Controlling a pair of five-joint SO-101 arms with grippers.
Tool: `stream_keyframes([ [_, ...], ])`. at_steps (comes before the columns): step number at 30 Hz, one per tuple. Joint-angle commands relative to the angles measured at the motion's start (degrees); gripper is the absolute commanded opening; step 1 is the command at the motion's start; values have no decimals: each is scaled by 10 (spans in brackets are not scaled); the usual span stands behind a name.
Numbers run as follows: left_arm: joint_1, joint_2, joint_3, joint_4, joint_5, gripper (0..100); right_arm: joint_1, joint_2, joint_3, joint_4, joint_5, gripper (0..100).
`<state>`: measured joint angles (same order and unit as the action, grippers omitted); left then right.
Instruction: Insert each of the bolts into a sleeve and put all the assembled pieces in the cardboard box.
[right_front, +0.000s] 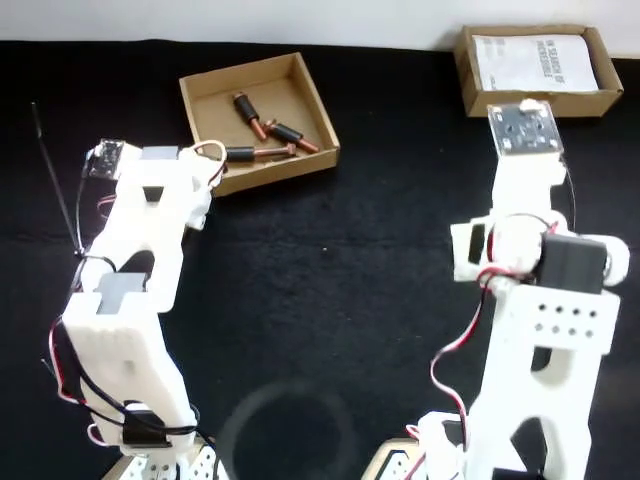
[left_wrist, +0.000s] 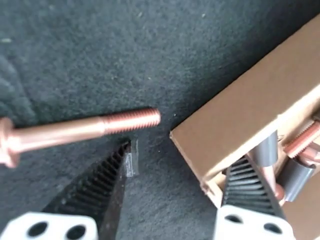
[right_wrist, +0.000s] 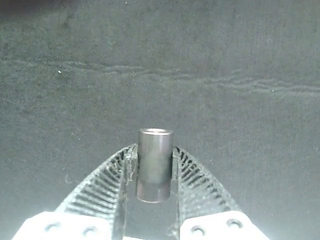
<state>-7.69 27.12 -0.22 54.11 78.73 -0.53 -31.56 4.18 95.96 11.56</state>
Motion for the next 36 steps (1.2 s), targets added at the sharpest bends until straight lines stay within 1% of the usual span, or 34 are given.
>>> stream_keyframes([
  [1, -7, 5, -28, -1, 4, 273, -5, 21, -51, 5, -6, 7],
  [6, -19, 2, -22, 4, 16, 272, -5, 38, -57, 4, -6, 7],
  [8, -28, 1, -29, 40, 31, 272, -5, 40, -56, 1, -6, 7],
  [13, -52, -16, -47, 142, 34, 272, -5, 41, -53, 0, -4, 7],
  [19, -98, -23, -43, 145, 34, 268, -5, 41, -53, 1, -2, 7],
  [25, -137, -5, -29, 146, 29, 213, -5, 42, -53, 2, 13, 7],
  [30, -135, -11, -28, 153, 13, 204, -5, 42, -52, 0, 13, 7],
  [32, -125, -30, -29, 175, 13, 206, -5, 42, -52, 0, 13, 7],
  [36, -83, -98, -29, 227, 12, 207, -6, 42, -52, 0, 13, 7],
])
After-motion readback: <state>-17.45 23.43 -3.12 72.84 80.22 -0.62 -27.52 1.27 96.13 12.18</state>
